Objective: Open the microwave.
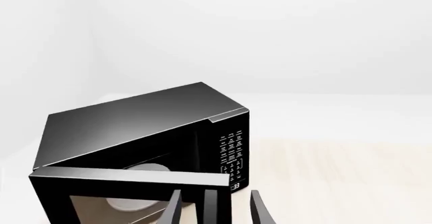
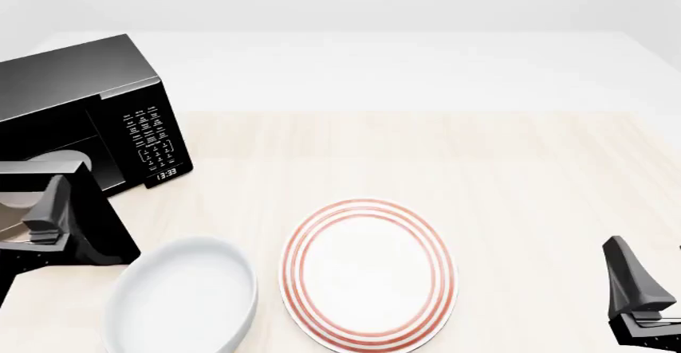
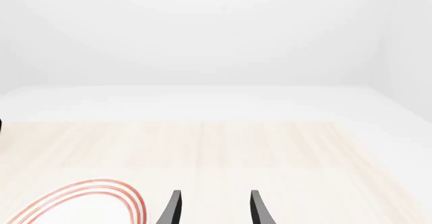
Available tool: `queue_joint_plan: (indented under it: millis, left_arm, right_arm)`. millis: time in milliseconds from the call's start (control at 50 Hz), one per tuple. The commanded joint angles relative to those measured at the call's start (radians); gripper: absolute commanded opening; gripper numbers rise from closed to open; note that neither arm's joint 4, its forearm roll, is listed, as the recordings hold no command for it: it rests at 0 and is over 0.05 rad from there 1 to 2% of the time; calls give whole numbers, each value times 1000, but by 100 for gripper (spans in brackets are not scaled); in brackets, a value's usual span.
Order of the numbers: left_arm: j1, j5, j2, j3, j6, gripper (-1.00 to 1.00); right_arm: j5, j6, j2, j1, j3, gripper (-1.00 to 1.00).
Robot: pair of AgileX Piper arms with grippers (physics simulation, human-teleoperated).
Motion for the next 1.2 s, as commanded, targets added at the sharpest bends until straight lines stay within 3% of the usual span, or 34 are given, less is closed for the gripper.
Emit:
queue_joint_plan:
  millis: [20,220,320,520,720,740,860,880,960,1020,1200]
  left_arm:
    - [-11,149,-113,-43,22,100]
    - [-2,233,-177,-73,30,100]
    - [-6,340,-239,-133,29,100]
    - [-26,417,-244,-209,25,100]
    - [-53,527,-205,-333,30,100]
    - [-50,490,-207,-295,28,100]
    - [-45,522,-174,-345,34,100]
    - [-50,583,-151,-421,40,100]
    - [-60,532,-114,-376,36,100]
    - [-58,537,-81,-387,10,100]
    - [-59,570,1,-460,36,100]
  right_arm:
    - [0,0,0,0,0,100]
    - [0,0,0,0,0,100]
    - [0,0,0,0,0,100]
    - [0,0,0,0,0,100]
    - [0,0,0,0,0,100]
    - [0,0,0,0,0,100]
    - [0,0,0,0,0,100]
    - [0,0,0,0,0,100]
    - [0,0,0,0,0,100]
    - [0,0,0,0,0,100]
    - [0,0,0,0,0,100]
